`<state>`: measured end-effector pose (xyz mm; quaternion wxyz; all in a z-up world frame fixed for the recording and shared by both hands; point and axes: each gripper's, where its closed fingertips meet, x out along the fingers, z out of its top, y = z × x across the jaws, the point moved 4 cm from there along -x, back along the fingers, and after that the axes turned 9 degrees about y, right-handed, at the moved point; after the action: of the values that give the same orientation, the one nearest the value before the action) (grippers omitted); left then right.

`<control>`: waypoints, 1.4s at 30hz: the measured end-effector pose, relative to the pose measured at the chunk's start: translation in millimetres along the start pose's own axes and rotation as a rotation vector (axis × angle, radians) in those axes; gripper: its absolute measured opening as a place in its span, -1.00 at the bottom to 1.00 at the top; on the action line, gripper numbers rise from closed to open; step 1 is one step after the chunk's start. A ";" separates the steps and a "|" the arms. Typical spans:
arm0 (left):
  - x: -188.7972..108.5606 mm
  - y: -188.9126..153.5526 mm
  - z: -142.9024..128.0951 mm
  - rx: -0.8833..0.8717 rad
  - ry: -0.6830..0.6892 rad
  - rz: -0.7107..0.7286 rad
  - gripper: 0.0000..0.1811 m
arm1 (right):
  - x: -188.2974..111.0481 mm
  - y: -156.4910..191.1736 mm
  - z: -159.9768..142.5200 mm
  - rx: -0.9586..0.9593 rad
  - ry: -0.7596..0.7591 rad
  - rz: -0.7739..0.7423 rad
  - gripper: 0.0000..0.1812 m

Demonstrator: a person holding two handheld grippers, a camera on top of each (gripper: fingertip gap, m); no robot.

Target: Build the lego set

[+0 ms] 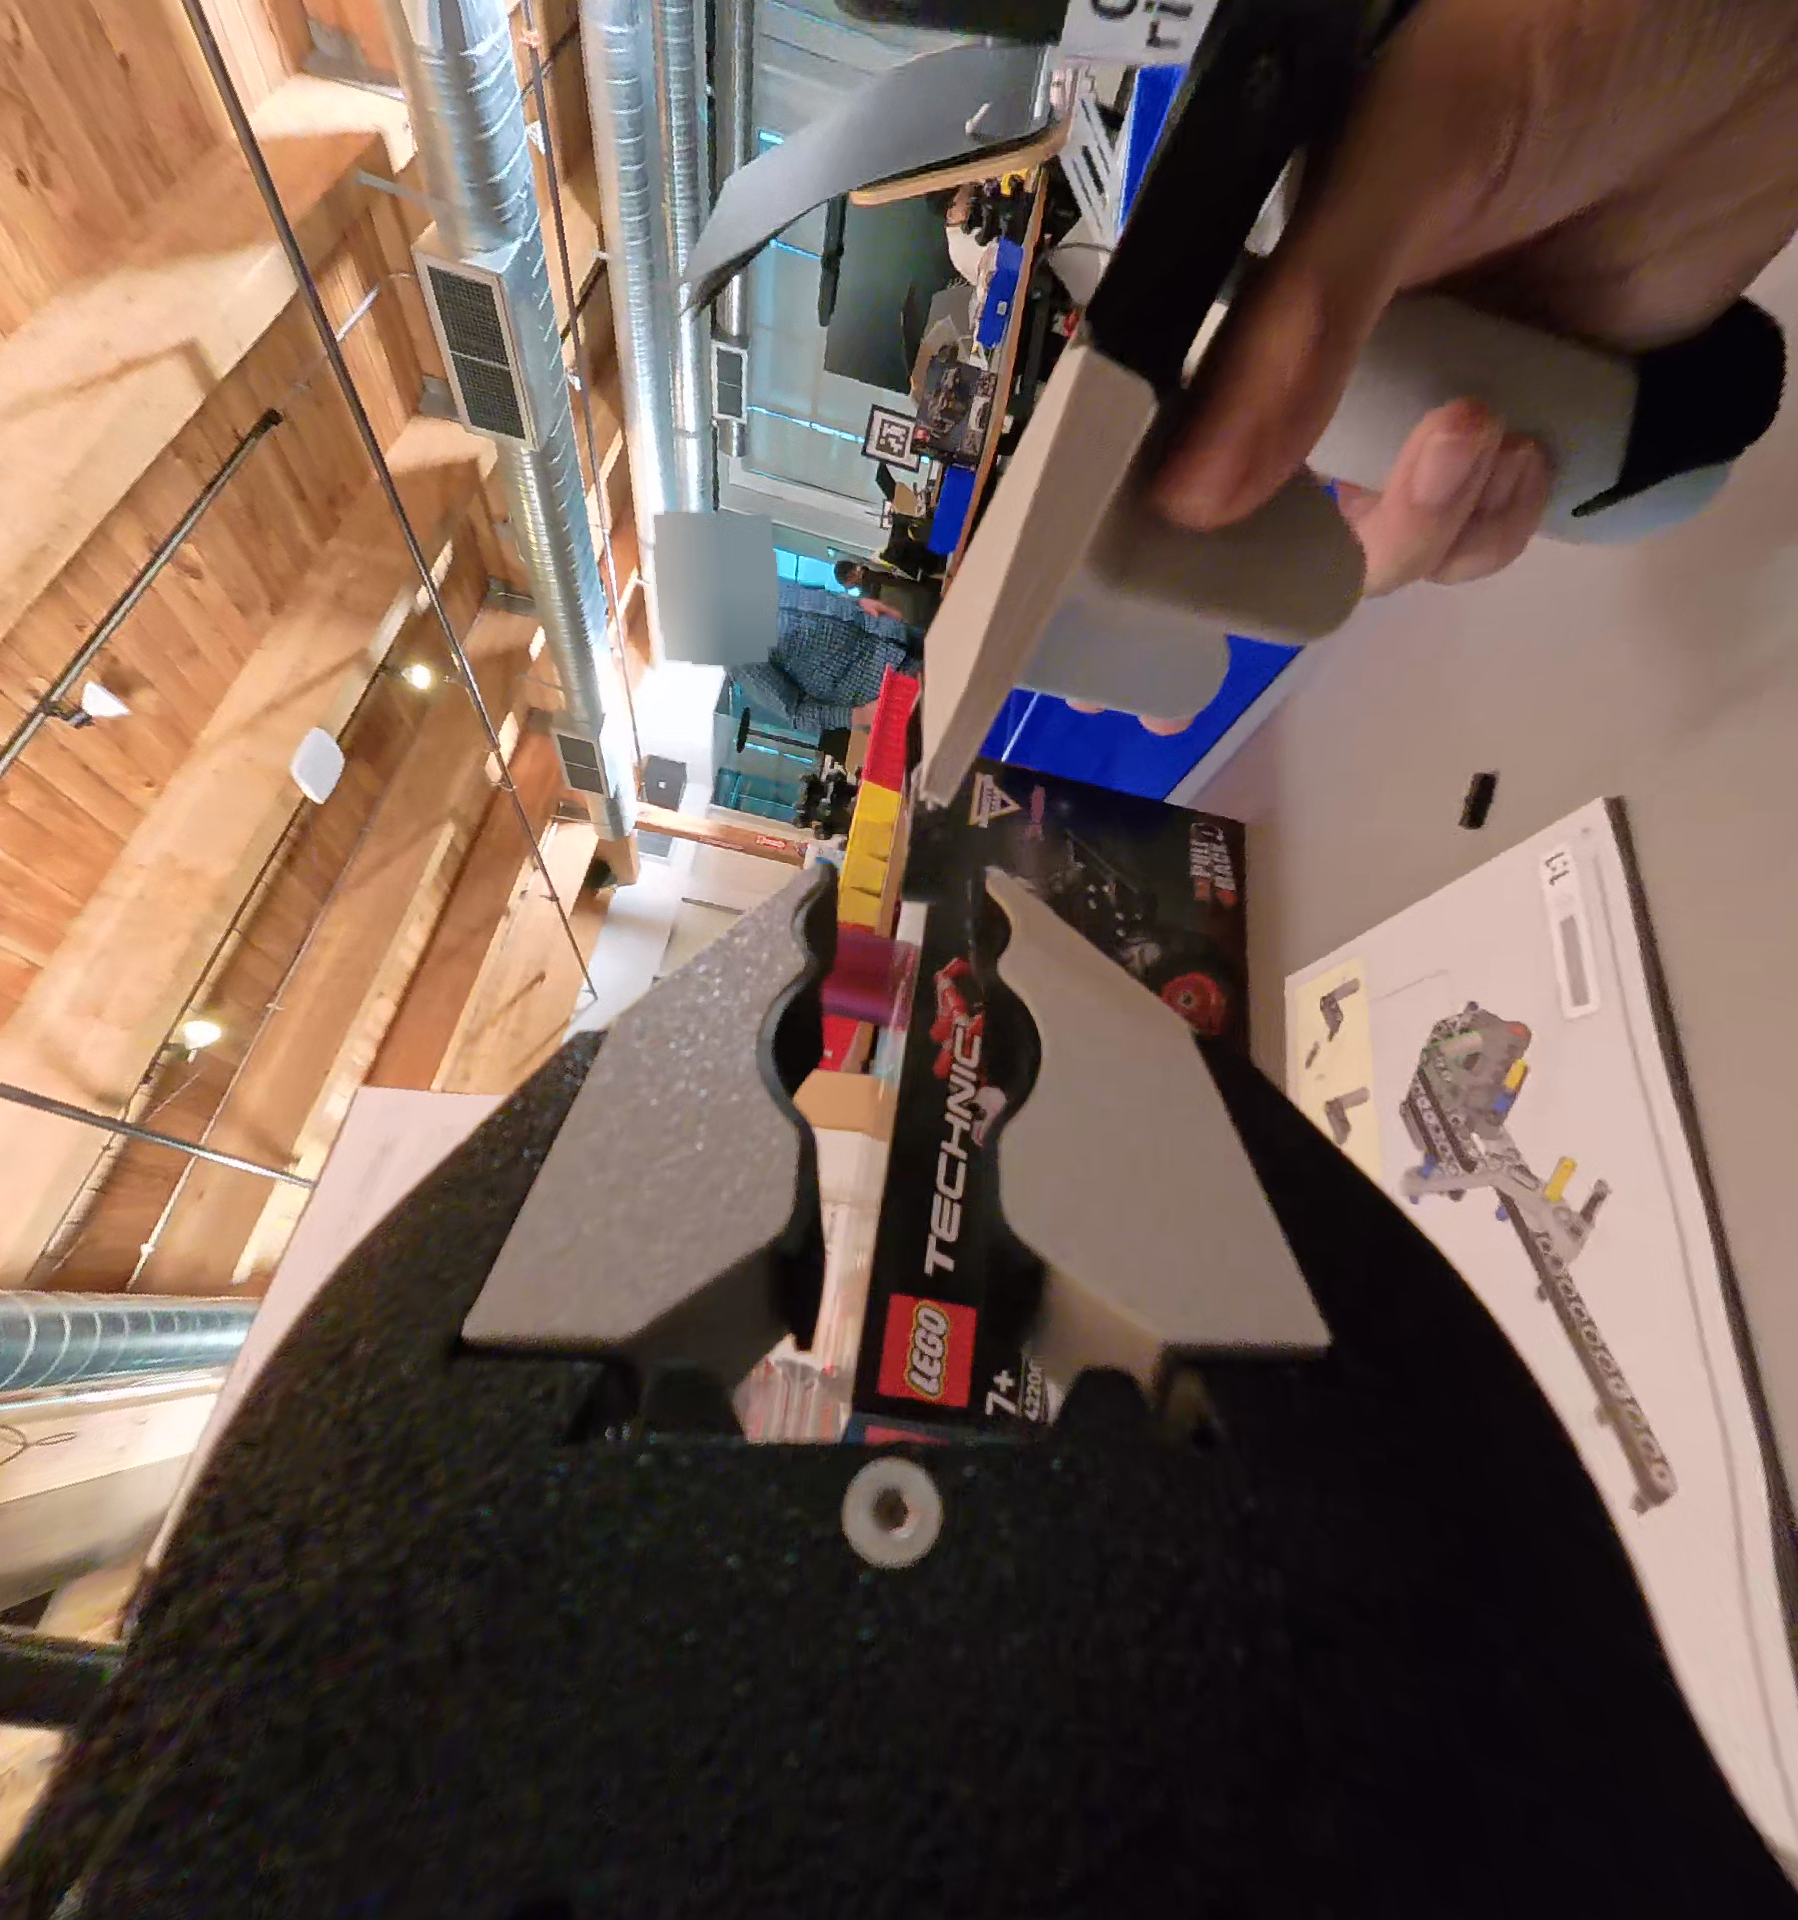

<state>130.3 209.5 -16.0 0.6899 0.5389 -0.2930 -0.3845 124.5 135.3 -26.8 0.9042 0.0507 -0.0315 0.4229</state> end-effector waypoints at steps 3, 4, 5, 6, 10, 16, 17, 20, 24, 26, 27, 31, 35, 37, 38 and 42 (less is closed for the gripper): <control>-3.8 -1.5 9.4 0.048 -0.045 0.012 -0.82 | -0.3 6.3 0.7 -0.006 0.005 0.064 -0.51; -3.6 -3.4 10.4 0.086 -0.035 0.017 -0.91 | 0.8 10.2 0.2 -0.013 0.009 0.090 -0.51; -3.2 -4.9 10.1 0.124 -0.017 0.027 -0.96 | 1.8 13.5 -0.4 -0.021 0.012 0.108 -0.51; -3.0 -5.6 10.1 0.156 -0.004 0.039 -0.96 | 2.7 14.3 -0.4 -0.027 0.010 0.100 -0.51; 0.6 -7.7 6.8 0.175 0.049 -0.004 -0.96 | 2.7 10.6 -3.6 -0.075 0.043 0.049 -0.51; 1.5 -2.0 6.8 0.233 0.098 0.081 -0.95 | 5.2 1.2 -8.8 -0.042 0.109 -0.041 -0.46; 1.6 -1.2 6.7 0.228 0.101 0.087 -0.95 | 5.7 0.2 -11.4 -0.038 0.127 -0.042 -0.44; -0.3 0.8 5.8 0.217 0.079 0.084 -0.95 | 4.9 6.2 -5.4 -0.024 0.073 -0.002 -0.44; 0.0 -2.0 6.1 0.245 0.079 0.084 -0.95 | 5.9 10.2 -2.6 0.021 0.046 0.038 -0.40; 1.2 -5.4 5.2 0.258 0.084 0.084 -0.95 | 6.3 11.9 -0.7 0.040 0.028 0.052 -0.40; 2.4 -6.5 3.9 0.262 0.095 0.081 -0.95 | 6.6 11.9 -0.3 0.037 0.024 0.043 -0.42; 3.8 -8.1 3.1 0.265 0.115 0.074 -0.95 | 9.6 10.9 -5.3 -0.020 0.067 -0.013 -0.40; 4.0 -10.9 4.4 0.261 0.108 0.052 -0.95 | 8.9 7.8 -6.9 -0.059 0.081 -0.058 -0.49; 3.7 -10.3 4.6 0.257 0.107 0.053 -0.95 | 8.6 8.0 -6.6 -0.081 0.085 -0.065 -0.49; 3.8 -10.5 5.0 0.255 0.106 0.052 -0.95 | 8.5 8.2 -6.1 -0.086 0.085 -0.063 -0.49; 3.4 -11.1 5.9 0.243 0.101 0.035 -0.95 | 6.9 8.8 -6.0 -0.135 0.093 -0.064 -0.49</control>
<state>124.9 202.2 -25.4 0.6401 0.6318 -0.3118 -0.3064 122.3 146.9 -31.5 0.9192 -0.0291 -0.0163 0.3925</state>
